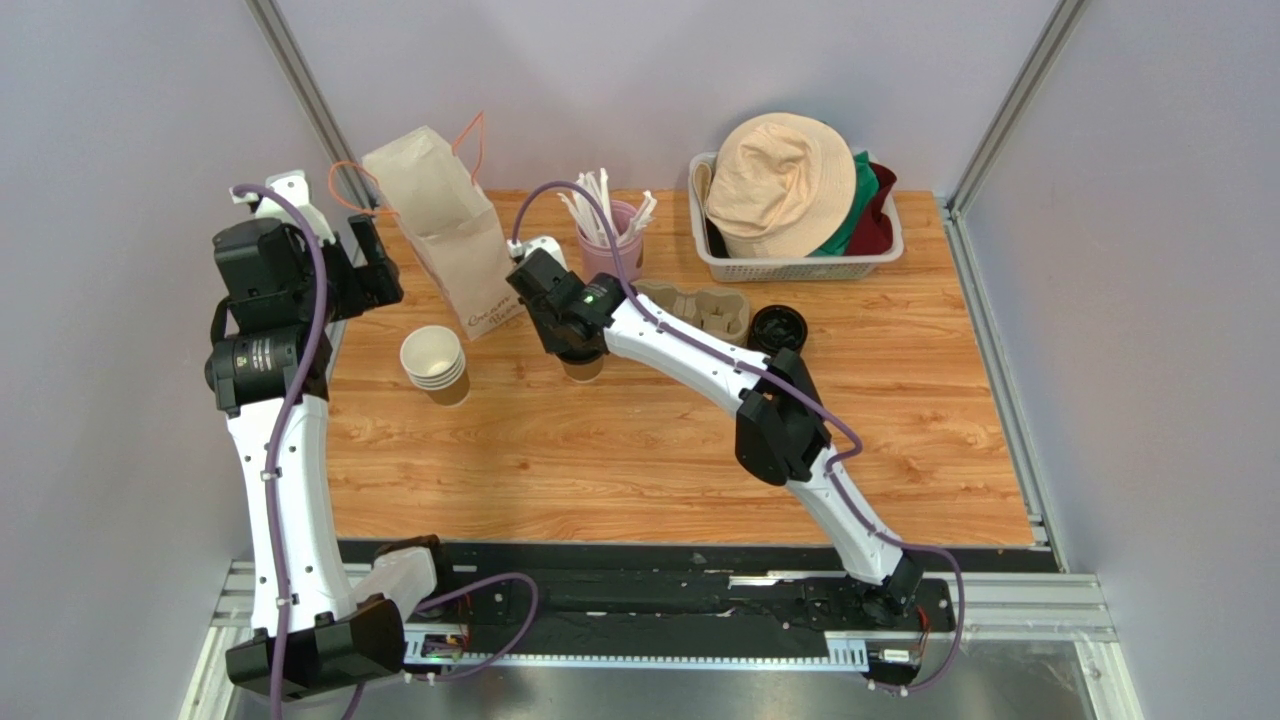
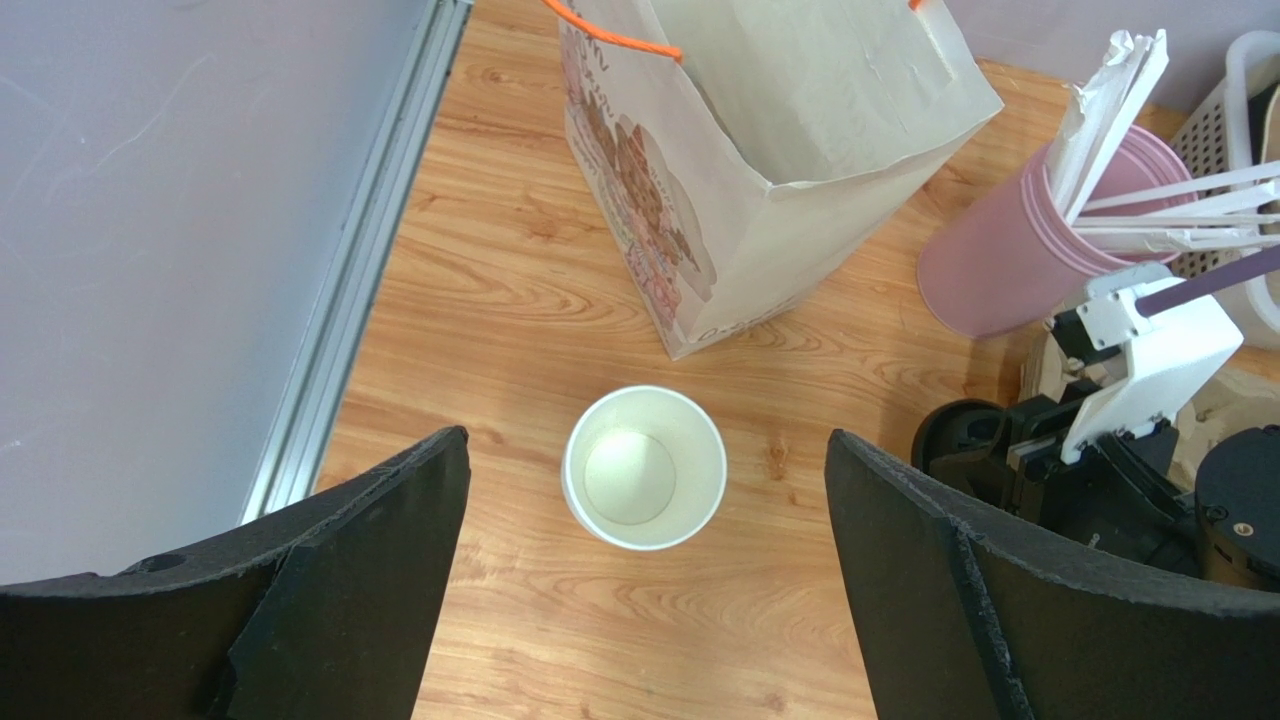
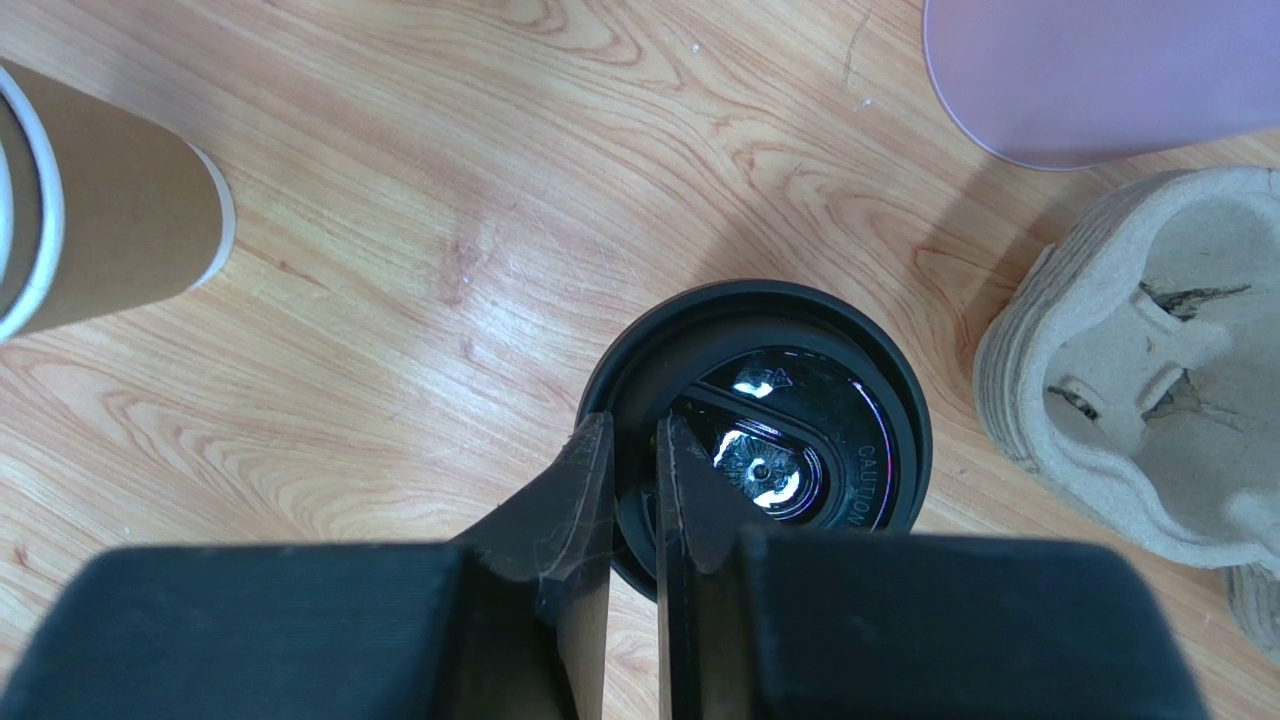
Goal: Pack the takeout coffee
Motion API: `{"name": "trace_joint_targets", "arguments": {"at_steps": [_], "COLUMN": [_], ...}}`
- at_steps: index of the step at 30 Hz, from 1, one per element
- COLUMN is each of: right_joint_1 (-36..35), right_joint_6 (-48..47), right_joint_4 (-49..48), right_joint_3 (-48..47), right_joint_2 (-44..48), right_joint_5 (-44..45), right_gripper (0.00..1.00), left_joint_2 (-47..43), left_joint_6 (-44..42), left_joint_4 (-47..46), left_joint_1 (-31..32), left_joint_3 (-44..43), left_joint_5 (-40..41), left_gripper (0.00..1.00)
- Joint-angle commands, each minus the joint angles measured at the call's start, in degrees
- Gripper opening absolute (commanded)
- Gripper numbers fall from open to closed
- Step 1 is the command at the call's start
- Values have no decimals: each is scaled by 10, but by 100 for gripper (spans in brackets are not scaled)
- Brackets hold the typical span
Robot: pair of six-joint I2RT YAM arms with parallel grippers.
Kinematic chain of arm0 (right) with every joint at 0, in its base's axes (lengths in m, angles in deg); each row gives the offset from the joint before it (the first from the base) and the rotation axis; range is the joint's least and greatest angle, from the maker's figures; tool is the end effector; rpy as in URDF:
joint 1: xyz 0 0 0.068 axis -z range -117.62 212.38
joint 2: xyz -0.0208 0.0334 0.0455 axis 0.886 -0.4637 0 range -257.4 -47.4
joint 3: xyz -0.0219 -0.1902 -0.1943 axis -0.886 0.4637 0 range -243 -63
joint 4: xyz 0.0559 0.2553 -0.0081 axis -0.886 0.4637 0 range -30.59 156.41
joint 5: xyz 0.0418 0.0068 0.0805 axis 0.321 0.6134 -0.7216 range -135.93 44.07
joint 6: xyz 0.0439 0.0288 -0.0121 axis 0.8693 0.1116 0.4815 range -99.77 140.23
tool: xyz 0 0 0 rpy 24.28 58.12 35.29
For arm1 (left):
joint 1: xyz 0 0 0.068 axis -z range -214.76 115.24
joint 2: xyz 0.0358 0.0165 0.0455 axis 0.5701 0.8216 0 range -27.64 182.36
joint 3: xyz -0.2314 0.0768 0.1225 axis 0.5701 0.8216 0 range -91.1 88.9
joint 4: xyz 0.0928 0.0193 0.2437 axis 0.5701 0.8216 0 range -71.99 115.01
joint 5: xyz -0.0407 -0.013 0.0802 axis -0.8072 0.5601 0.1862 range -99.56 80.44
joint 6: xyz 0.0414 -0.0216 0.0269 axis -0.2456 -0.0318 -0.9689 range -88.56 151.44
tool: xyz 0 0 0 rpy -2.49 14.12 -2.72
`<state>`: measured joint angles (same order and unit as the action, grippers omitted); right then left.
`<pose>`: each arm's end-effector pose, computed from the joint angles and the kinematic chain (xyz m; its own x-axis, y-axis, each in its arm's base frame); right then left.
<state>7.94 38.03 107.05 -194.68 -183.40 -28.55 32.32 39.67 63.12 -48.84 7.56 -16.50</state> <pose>0.3140 0.4211 0.2532 -0.6408 -0.3946 -0.6586 -0.4972 0.8669 -0.0357 0.1894 0.0431 0.4433 -0.3671 -0.2385 -0.8991 -0.1888 0.9655 -0.1791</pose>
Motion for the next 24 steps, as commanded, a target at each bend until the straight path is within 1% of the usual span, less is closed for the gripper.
{"name": "trace_joint_targets", "arguments": {"at_steps": [1,6,7,9,10,11,13,14,15,17,18,19,23,24], "right_joint_1": [1,11,12,13,13,13,16,19,25,31,41,45,61,65], "right_joint_6": [-27,-49,-65,-83,-104,-114,-133,-145,-152,-160,-168,-172,-195,-200], "right_joint_4": [0,-1,-2,0,-2,0,5,10,16,27,40,48,93,106], "right_joint_3": [33,63,66,73,77,84,91,92,99,99,99,97,81,80], "right_joint_2": [42,72,81,92,107,114,140,149,158,181,189,203,236,244], "right_joint_5": [-8,-22,-44,-57,-83,-90,-123,-130,-143,-187,-199,-231,-285,-292], "right_gripper": [0,0,0,0,0,0,0,0,0,0,0,0,0,0], "left_joint_2": [-3,-3,-3,0,1,2,6,7,10,16,23,28,61,76], "left_joint_6": [4,3,1,-10,-18,-28,-64,-79,-113,-143,-171,-187,-268,-293], "left_joint_4": [-19,-19,-19,-18,-16,-16,-18,-20,-22,-29,-29,-24,-2,-1], "left_joint_1": [-6,-6,-7,-7,-7,-7,-7,-7,-6,-6,-6,-6,-5,-6], "left_joint_3": [0,1,0,-3,-9,-14,-28,-32,-36,-51,-66,-77,-134,-144], "left_joint_5": [-6,-10,-11,-11,-15,-24,-34,-56,-67,-90,-100,-113,-205,-213], "left_gripper": [96,96,96,96,96,96,96,96,96,96,98,98,98,99]}}
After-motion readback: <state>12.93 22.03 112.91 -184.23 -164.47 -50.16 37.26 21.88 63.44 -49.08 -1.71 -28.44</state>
